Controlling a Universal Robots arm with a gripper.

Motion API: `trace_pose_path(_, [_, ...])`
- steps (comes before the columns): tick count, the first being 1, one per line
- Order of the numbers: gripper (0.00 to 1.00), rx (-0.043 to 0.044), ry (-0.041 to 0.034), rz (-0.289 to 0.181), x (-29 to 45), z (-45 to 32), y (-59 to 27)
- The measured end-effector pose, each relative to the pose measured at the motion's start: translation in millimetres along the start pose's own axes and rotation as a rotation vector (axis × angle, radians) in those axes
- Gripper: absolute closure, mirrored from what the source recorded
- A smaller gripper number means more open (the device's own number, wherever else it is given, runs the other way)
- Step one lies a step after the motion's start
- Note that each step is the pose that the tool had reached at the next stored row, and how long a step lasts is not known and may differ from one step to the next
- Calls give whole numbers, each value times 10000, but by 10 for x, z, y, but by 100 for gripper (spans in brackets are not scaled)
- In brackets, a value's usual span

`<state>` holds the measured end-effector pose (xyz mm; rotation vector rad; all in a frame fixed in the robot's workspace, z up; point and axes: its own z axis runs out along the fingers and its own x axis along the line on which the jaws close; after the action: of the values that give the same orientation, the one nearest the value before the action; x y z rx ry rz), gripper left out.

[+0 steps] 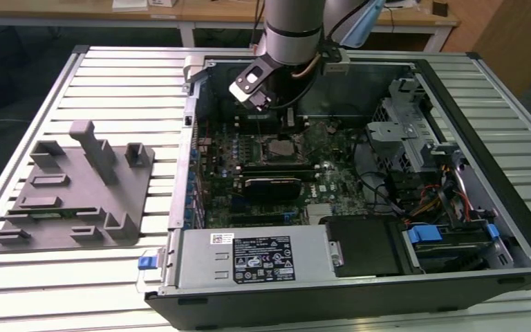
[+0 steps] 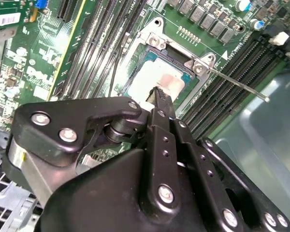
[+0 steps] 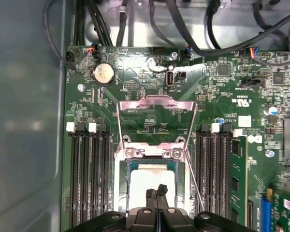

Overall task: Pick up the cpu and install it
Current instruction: 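Place the cpu into insertion slot, then close the cpu cover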

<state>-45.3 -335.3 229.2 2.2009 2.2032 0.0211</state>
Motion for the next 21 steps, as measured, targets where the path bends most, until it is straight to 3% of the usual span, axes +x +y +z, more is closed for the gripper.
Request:
trace_pose_path(11, [89,1,-1,1,-1,-223,6])
trace_pose_path(21, [89,0,0,10,-1,-228,7])
